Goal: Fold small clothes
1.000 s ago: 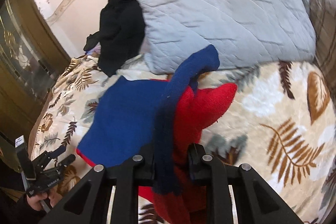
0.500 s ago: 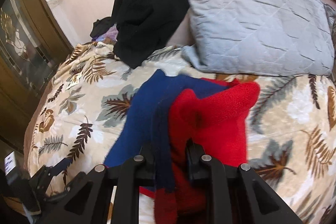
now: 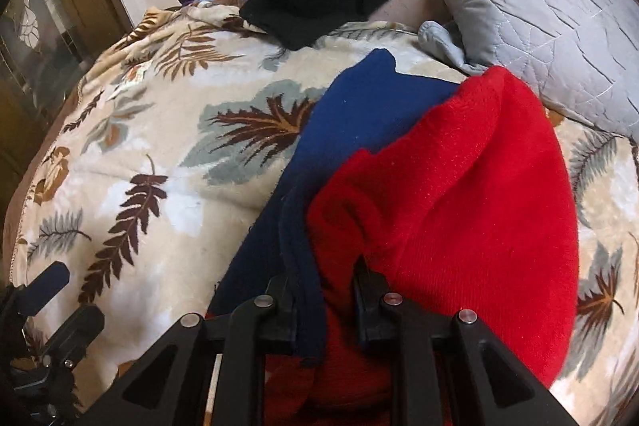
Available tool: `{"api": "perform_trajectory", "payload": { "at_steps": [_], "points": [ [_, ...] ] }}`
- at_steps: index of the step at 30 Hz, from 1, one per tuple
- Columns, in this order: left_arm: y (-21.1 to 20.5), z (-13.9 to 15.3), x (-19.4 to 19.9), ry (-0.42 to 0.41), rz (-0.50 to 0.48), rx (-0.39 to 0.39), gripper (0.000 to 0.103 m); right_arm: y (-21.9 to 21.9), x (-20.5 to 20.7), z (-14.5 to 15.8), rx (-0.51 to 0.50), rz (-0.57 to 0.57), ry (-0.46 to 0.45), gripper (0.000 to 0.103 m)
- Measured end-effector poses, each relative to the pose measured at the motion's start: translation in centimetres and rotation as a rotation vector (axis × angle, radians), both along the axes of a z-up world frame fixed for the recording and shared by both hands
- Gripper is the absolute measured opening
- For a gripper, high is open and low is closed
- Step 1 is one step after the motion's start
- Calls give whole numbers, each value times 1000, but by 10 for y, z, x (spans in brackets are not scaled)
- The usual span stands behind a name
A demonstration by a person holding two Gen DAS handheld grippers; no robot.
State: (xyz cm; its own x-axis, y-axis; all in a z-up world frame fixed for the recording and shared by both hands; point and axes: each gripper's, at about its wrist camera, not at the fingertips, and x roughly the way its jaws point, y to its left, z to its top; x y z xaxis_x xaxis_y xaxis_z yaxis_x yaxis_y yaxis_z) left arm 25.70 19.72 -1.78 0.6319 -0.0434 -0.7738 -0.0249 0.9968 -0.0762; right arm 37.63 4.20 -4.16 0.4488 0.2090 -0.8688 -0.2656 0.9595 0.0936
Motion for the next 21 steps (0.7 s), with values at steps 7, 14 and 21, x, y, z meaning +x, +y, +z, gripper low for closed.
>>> {"api": "perform_trajectory", "payload": {
  "at_steps": [7, 14, 21],
  "points": [
    [-7, -1, 2, 6, -18, 0, 61, -23, 2, 12, 209, 43, 63, 77],
    [-5, 0, 2, 1, -13, -7, 61, -40, -19, 49, 363, 99, 65, 85],
    [-9, 0, 3, -1, -23, -3, 61, -73, 13, 65, 191, -60, -65, 27]
  ]
}}
